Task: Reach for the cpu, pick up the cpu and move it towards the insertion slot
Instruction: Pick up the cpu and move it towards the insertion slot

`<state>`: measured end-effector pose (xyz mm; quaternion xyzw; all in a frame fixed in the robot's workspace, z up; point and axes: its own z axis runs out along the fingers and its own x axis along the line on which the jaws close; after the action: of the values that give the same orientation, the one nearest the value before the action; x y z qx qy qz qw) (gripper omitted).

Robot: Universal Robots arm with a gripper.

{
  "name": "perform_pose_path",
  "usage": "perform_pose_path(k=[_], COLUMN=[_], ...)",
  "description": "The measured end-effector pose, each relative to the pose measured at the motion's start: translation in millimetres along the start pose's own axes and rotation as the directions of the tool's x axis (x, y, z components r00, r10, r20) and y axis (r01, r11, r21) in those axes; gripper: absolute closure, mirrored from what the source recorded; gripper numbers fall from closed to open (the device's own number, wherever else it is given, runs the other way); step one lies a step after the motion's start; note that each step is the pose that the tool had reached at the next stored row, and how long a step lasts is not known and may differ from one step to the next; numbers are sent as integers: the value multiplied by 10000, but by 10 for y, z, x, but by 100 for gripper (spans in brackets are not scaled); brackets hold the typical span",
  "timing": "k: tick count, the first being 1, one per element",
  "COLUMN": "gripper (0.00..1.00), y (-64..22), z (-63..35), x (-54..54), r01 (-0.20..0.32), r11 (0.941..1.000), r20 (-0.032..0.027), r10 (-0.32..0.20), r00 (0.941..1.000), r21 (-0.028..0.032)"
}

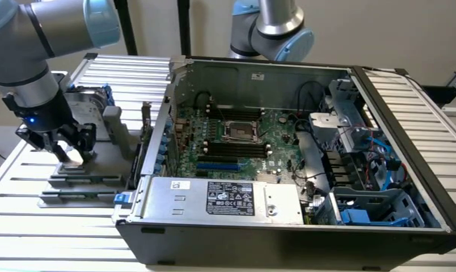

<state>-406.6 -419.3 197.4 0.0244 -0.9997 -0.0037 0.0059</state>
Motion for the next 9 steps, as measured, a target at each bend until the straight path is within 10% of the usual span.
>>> perform_pose_path(k=[9], gripper=[46], y=[-5], z=[-377], x=[3], r01=[0], r11=[10000], r20=[0], r10=[0], r00=[10000], r21=[-1])
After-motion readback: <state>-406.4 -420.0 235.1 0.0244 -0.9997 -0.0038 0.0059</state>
